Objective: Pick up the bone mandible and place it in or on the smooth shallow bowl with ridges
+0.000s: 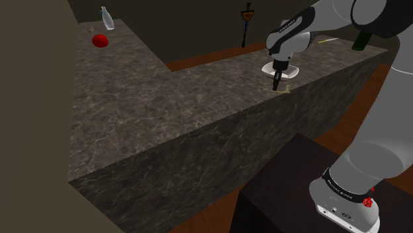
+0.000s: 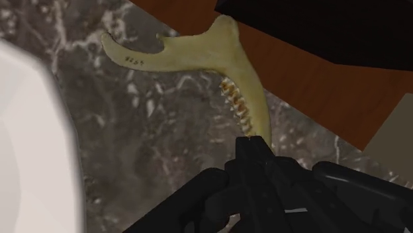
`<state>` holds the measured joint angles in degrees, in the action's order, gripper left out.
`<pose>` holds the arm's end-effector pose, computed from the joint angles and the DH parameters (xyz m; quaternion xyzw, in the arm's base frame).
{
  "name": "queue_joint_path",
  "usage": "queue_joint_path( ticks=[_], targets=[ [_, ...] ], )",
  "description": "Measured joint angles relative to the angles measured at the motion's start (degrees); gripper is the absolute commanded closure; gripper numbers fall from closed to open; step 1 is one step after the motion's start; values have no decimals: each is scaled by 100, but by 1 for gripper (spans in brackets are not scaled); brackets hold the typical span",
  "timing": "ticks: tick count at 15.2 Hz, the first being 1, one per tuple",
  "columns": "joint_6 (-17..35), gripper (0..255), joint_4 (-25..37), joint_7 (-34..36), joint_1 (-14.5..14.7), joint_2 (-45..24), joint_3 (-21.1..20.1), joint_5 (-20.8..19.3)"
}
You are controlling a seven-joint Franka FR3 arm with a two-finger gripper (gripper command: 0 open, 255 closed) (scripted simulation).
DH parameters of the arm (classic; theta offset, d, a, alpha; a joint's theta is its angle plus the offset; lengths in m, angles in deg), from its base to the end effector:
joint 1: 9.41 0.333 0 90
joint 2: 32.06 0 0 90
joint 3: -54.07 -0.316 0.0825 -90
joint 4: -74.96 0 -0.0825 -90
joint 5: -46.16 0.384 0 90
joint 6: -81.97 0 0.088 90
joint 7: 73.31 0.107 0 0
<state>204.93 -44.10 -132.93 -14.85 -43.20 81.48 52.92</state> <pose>0.4778 -0.2970 0.3368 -0.9787 -0.1989 0.0329 0.0388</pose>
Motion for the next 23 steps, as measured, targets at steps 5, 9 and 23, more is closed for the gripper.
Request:
queue_joint_path(
  ticks=[5,9,23],
  targets=[
    [121,0,-181,-248,-17,183,-3,-68],
    [763,0,-986,-2201,-188,956,49,-227],
    [1332,255,-1223,-2700,-219,628,29,73]
  ],
)
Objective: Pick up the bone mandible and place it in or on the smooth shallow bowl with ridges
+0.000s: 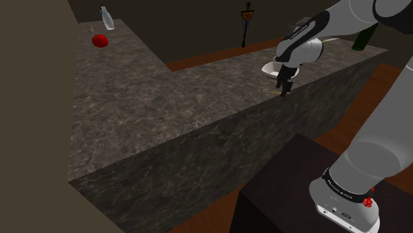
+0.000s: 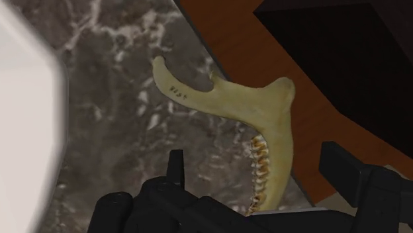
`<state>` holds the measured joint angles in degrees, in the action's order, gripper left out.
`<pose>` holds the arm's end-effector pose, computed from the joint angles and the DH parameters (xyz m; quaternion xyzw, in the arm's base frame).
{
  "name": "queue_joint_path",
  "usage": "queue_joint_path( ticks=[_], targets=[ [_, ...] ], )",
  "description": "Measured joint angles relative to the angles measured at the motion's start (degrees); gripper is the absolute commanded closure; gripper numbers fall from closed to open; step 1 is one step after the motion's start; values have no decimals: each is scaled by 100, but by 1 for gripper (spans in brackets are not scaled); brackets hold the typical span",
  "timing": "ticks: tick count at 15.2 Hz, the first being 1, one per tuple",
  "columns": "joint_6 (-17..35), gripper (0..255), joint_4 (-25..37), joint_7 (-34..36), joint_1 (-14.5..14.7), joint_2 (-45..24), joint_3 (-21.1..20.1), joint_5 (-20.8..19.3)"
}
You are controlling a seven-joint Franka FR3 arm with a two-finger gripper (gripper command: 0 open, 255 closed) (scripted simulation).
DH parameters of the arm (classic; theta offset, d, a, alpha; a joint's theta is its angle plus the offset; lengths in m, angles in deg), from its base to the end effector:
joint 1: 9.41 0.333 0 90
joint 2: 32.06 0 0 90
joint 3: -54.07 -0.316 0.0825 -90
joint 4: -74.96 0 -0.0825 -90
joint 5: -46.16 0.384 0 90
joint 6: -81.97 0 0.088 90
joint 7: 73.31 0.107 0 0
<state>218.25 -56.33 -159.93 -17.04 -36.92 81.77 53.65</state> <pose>0.4276 -0.3011 0.3194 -0.9202 -0.3906 -0.0259 0.0065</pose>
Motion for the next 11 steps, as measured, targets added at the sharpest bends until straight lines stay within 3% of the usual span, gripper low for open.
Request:
queue_joint_path(
  ticks=[11],
  targets=[
    [-58,255,30,15,-2,81,11,-29]
  ],
)
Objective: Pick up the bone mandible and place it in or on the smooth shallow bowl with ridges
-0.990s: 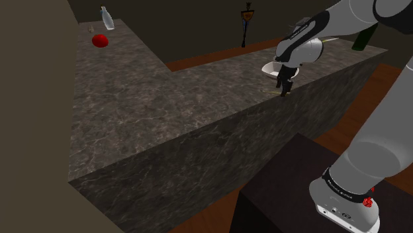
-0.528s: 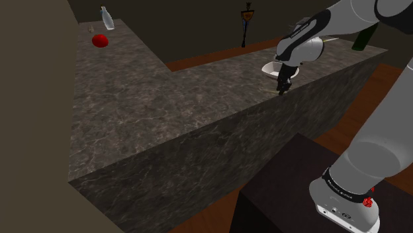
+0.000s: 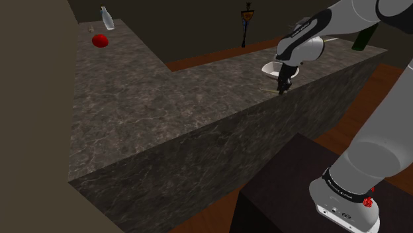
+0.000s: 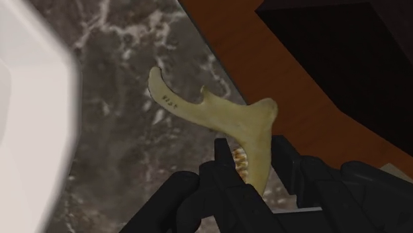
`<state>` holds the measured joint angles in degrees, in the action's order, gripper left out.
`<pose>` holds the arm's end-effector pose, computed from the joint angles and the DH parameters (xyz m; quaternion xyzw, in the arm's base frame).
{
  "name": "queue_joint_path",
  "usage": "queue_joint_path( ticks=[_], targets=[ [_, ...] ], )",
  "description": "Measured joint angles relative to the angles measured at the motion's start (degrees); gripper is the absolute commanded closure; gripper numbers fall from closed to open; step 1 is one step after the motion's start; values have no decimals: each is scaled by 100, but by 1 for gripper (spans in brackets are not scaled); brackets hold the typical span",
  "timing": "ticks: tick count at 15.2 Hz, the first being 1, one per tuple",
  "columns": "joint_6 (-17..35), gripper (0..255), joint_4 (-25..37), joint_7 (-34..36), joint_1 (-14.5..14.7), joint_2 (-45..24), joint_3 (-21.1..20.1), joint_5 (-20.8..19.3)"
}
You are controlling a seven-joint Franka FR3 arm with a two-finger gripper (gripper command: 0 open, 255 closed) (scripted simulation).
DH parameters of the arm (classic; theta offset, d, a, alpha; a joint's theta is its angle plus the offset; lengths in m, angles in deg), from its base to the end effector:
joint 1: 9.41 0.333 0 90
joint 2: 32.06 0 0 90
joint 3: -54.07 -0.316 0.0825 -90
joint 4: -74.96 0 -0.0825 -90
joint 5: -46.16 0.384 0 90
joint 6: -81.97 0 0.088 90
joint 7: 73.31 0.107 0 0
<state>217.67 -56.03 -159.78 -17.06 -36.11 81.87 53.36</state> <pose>0.4277 -0.3022 0.3273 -0.9201 -0.3905 -0.0295 0.0043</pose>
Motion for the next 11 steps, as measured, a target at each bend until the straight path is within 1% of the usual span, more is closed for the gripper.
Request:
queue_joint_path(
  ticks=[7,11],
  targets=[
    [-420,255,143,200,23,280,15,-251],
    [-758,255,286,312,22,509,20,-409]
  ],
)
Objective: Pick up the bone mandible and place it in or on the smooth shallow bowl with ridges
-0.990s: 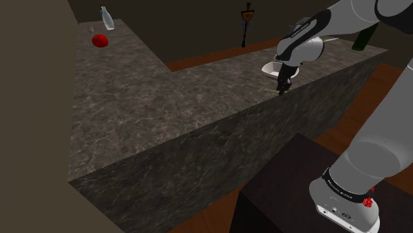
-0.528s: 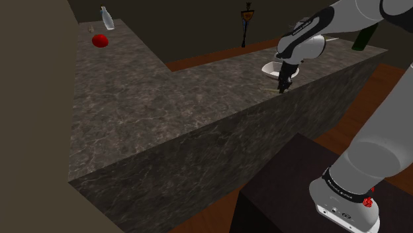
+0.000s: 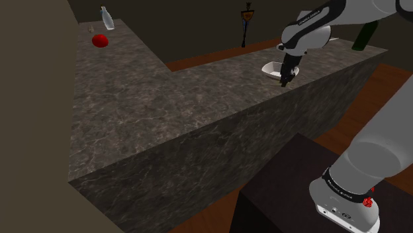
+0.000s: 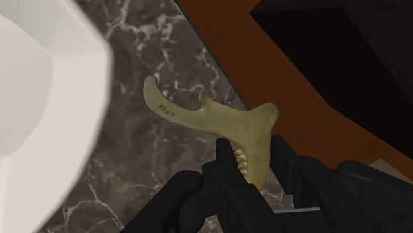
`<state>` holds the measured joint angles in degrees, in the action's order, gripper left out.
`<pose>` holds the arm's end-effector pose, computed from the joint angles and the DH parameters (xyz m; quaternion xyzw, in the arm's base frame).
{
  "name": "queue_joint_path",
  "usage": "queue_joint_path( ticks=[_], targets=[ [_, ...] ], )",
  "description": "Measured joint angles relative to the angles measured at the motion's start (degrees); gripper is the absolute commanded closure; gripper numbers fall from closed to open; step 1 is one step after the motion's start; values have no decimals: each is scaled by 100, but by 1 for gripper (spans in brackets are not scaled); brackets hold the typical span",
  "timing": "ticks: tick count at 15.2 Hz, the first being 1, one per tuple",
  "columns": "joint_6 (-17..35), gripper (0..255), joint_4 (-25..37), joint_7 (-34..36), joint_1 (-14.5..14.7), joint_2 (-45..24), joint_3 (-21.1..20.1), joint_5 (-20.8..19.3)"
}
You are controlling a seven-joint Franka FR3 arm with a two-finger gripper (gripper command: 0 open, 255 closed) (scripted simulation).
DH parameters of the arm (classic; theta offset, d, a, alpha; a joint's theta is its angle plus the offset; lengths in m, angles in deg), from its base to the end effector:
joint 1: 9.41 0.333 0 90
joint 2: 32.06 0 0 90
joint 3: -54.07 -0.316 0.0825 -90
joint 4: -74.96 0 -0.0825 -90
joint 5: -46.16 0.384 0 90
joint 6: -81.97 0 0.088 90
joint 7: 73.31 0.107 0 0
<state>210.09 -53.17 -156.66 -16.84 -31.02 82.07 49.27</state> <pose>0.4268 -0.3021 0.3782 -0.9201 -0.3907 -0.0262 0.0063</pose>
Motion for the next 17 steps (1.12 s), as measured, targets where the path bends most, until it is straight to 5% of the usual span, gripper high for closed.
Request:
queue_joint_path(
  ticks=[13,17],
  targets=[
    [-939,255,530,251,11,469,-56,-279],
    [-1156,255,1300,-178,-95,-179,120,62]
  ],
)
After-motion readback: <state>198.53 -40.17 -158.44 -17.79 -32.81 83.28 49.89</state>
